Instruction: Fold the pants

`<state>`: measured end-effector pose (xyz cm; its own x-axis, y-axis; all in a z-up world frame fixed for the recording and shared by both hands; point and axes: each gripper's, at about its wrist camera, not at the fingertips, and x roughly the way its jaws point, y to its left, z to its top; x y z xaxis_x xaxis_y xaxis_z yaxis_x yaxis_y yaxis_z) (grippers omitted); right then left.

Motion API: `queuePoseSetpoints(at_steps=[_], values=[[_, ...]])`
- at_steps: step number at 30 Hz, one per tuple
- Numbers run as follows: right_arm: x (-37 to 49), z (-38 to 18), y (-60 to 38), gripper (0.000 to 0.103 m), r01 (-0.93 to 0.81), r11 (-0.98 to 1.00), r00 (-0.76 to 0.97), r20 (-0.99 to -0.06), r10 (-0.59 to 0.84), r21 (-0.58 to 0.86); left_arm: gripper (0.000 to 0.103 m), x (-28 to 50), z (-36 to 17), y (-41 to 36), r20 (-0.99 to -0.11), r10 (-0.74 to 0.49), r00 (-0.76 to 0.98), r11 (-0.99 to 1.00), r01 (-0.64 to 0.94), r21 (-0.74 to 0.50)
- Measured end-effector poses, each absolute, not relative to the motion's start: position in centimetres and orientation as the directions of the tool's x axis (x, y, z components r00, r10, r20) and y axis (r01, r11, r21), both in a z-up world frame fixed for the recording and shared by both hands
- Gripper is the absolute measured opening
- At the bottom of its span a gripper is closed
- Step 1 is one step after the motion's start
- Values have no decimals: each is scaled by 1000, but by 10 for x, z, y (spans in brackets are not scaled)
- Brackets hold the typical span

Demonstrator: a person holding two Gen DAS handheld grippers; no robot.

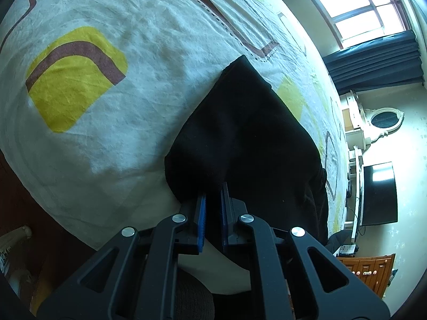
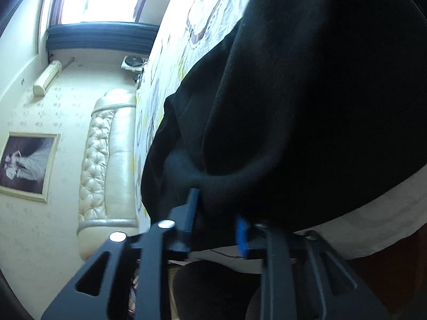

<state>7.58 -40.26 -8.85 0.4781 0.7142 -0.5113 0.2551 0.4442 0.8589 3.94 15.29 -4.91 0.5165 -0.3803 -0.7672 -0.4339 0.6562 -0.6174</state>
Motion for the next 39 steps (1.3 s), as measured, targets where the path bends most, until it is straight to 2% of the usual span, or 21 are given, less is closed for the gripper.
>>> queuePoseSetpoints(at_steps=[4,8,11,12,14,15,16,19,21,24,27,29,32,34,37,39], values=[[61,-70,-395,11,215,491,465,-531,709,844,9,32,-38,156,-776,-339,532,681,-429,-593],[51,-93,-397,10,308,503,397,-590,703,808,9,28,-48,162,-787,-359,502,653,-468,-596],[54,-92,-397,11,301,524,390,-605,694,796,10,27,-51,164,-790,-360,497,648,-476,-595],[53,-87,-397,13,291,535,387,-609,692,793,14,28,-50,163,-795,-354,493,657,-474,-586],[51,-83,-402,28,299,516,374,-596,710,803,18,27,-43,160,-810,-323,490,698,-455,-553],[49,-82,-408,44,311,489,371,-578,727,815,20,25,-37,157,-815,-302,495,720,-441,-535],[48,-79,-415,53,322,477,376,-573,728,818,20,23,-31,153,-815,-287,503,742,-422,-521],[38,-73,-452,53,321,445,440,-548,712,836,21,15,-9,136,-804,-262,535,814,-325,-481],[31,-62,-493,53,322,464,517,-564,644,825,32,9,5,123,-783,-247,572,851,-259,-457],[15,-49,-580,53,382,508,641,-617,457,772,48,7,18,107,-738,-266,621,869,-176,-462],[-5,-40,-680,53,503,453,730,-642,232,736,52,16,18,92,-735,-256,628,894,-136,-427],[-16,-38,-733,53,589,432,728,-681,85,683,55,24,12,84,-743,-252,619,900,-132,-416],[-15,-34,-788,53,662,455,690,-722,-58,596,56,33,0,73,-768,-249,590,901,-150,-408],[-5,-32,-813,55,670,498,673,-733,-95,551,57,35,-9,67,-782,-259,567,893,-168,-417],[22,-35,-835,57,647,614,632,-768,-100,452,63,35,-18,57,-799,-255,544,892,-186,-412],[49,-39,-834,59,605,702,593,-801,-83,375,64,35,-20,53,-805,-243,540,895,-195,-401]])
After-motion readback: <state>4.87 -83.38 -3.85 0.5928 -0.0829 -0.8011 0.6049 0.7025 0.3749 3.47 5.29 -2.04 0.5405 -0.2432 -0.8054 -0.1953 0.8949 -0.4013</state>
